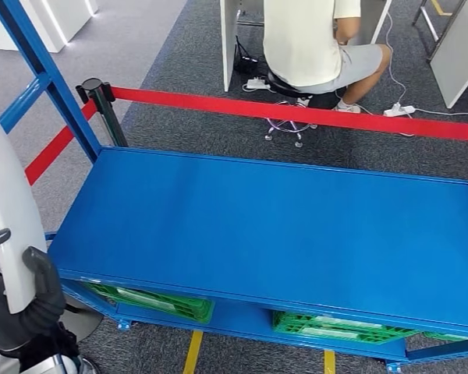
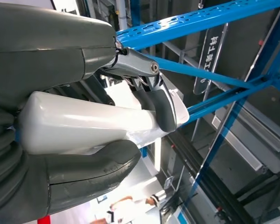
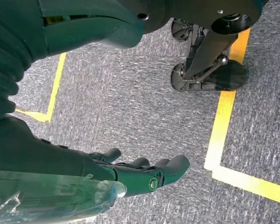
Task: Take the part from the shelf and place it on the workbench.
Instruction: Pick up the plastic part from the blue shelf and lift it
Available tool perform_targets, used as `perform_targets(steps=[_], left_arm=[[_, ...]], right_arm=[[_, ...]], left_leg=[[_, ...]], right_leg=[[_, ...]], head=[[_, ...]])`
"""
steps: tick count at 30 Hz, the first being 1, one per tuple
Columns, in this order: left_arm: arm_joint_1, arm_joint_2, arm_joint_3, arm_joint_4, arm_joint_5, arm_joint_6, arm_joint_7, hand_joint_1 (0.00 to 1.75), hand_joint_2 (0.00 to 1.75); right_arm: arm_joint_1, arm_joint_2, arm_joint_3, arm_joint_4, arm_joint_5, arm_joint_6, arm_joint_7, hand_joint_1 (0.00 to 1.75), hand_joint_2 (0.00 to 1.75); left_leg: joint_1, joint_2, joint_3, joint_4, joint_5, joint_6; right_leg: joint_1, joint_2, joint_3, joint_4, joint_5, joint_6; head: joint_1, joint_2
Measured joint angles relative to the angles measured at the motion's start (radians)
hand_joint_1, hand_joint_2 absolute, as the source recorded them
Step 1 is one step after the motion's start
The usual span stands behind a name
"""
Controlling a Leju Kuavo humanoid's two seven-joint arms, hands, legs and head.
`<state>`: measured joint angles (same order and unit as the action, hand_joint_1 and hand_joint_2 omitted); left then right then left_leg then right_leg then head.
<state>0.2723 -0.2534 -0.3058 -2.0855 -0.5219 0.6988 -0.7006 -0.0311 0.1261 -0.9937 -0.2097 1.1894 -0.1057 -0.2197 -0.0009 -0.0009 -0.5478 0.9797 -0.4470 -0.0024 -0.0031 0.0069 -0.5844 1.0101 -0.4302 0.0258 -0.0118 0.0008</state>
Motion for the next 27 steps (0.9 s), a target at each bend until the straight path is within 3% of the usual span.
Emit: perform_targets(steps=[10,20,27], left_arm=[[0.006,-0.001,-0.034,-0.005,0.04,0.0,0.0,1.75,1.75],[0.006,0.039,-0.109,0.027,0.129,0.0,0.009,1.75,1.75],[-0.037,0.102,-0.089,0.137,0.318,-0.019,0.168,1.75,1.75]], right_arm=[[0.003,-0.003,0.0,-0.001,0.009,-0.009,0.013,0.0,1.75],[0.016,-0.004,-0.01,-0.005,0.047,-0.013,0.016,0.0,1.75],[0.004,-0.006,-0.018,-0.005,0.049,-0.012,-0.004,0.0,1.75]], left_leg=[[0.0,0.0,0.0,0.0,0.0,0.0],[0.0,0.0,0.0,0.0,-0.001,0.0],[0.0,0.0,0.0,0.0,0.0,0.0]], right_leg=[[0.0,0.0,0.0,0.0,0.0,0.0],[0.0,0.0,0.0,0.0,-0.001,0.001],[0.0,0.001,0.0,0.0,-0.001,0.001]], head=[[0.0,0.0],[0.0,0.0],[0.0,0.0]])
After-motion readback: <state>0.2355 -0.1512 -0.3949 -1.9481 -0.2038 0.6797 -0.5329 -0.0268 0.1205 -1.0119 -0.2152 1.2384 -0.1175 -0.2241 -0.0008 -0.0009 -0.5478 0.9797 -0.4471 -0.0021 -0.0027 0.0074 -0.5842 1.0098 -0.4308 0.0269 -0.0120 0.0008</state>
